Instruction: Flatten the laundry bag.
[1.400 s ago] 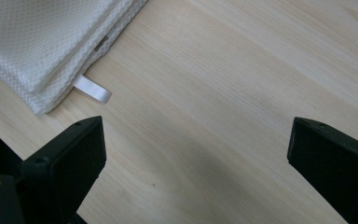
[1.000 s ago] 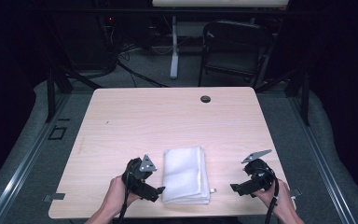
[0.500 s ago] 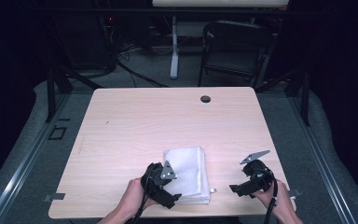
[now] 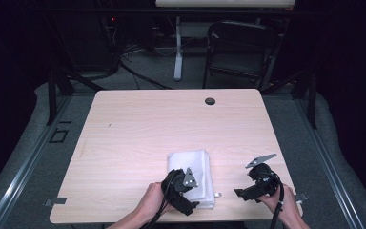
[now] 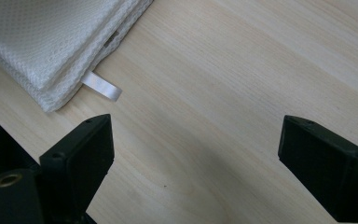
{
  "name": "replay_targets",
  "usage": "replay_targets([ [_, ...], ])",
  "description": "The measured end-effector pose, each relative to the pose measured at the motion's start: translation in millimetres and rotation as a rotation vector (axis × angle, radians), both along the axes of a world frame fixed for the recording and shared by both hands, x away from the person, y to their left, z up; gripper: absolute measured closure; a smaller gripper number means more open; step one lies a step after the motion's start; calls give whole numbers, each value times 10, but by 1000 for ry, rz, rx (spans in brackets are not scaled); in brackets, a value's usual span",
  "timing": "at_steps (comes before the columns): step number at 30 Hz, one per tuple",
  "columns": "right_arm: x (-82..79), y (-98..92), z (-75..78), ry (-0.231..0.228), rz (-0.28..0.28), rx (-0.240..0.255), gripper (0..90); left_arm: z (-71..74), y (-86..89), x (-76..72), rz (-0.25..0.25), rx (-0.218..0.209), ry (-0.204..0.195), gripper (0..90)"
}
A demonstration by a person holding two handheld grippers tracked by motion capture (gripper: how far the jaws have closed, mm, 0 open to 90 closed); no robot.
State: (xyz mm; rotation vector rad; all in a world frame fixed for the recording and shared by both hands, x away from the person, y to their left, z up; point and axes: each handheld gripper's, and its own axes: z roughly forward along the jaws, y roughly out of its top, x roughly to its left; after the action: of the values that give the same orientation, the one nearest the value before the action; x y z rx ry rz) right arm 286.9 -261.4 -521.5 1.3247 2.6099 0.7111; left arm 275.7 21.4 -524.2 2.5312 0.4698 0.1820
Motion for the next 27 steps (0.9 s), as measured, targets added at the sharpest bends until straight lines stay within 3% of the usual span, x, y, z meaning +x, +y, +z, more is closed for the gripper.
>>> replay_targets([
  [4,2,10,-14,8,3,15,102,-45,-81,34,6,10,-1,185],
  [6,-1,19,-15,12,1,14,104,-106,-134,35,8,33,6,189],
  [7,2,20,-14,11,4,-13,107,-136,-159,37,4,41,9,204],
  [12,-3,35,-28,19,7,3,109,-251,-249,49,-9,83,12,264],
  [21,-8,60,-34,23,32,-9,128,-289,-252,43,-22,84,-4,333],
  [27,-11,75,-41,25,39,-4,133,-277,-220,72,-45,62,20,435],
])
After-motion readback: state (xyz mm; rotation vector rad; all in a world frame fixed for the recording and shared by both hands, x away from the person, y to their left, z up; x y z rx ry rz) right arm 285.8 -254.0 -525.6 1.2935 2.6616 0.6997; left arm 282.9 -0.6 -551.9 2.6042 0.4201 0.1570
